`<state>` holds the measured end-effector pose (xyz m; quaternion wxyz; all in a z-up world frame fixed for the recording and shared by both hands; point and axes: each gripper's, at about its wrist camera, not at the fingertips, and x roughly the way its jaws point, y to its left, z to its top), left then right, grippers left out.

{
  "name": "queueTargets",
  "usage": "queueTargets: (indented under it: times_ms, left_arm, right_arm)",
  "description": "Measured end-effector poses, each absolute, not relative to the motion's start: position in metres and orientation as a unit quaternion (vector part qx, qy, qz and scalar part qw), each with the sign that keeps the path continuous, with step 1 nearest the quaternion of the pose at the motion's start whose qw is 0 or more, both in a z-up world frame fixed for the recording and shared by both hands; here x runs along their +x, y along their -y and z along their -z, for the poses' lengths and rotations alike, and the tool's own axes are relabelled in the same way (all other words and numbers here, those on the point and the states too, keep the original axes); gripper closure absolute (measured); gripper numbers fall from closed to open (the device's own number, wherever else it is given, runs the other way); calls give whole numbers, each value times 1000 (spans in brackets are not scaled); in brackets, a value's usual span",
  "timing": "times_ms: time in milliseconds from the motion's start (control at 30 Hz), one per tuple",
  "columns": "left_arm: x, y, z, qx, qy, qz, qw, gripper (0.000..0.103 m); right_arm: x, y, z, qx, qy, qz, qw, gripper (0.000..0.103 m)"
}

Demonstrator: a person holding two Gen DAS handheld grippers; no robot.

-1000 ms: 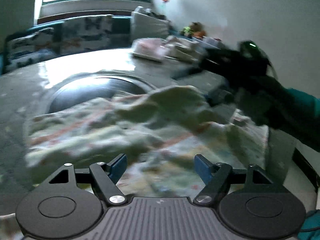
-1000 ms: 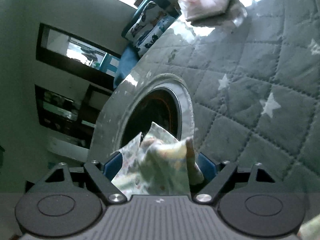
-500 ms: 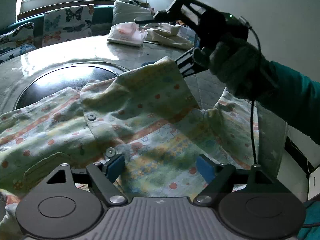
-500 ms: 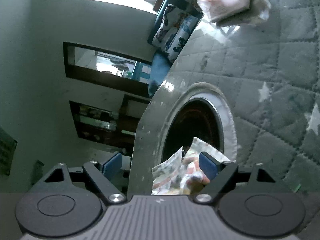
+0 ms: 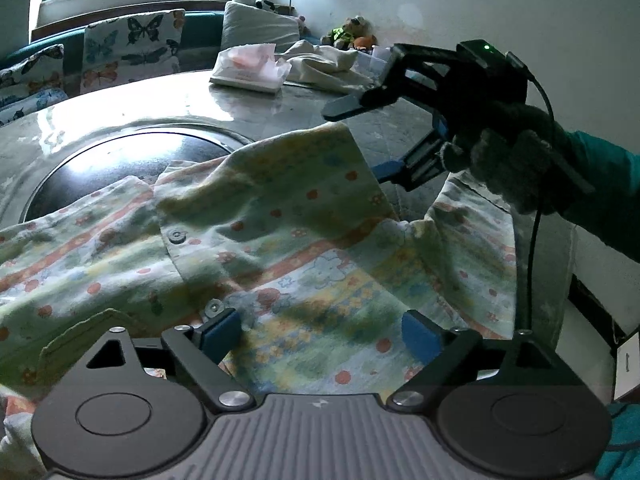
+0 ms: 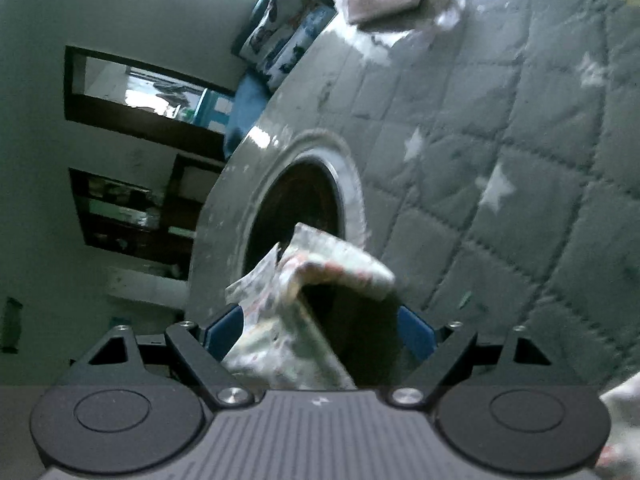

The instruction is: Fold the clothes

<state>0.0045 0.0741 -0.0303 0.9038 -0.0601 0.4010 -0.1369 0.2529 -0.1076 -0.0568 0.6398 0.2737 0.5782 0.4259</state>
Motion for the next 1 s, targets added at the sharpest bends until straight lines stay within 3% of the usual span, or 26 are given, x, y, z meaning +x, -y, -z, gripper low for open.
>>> queueTargets:
  times_ms: [467,733,1000]
  left_arm:
    - [6,-69,31,-50,-407,134,902,9]
    - [7,-68,32,-49,-406,135,903,8]
    - [7,-67,34,-49,-404,135,903,7]
  right_arm:
    - [265,71,47,353,-530,-497,590,16]
    - [233,56,13,305,-511,-570,567,13]
    - [210,50,-19,194,-462,-586,637,13]
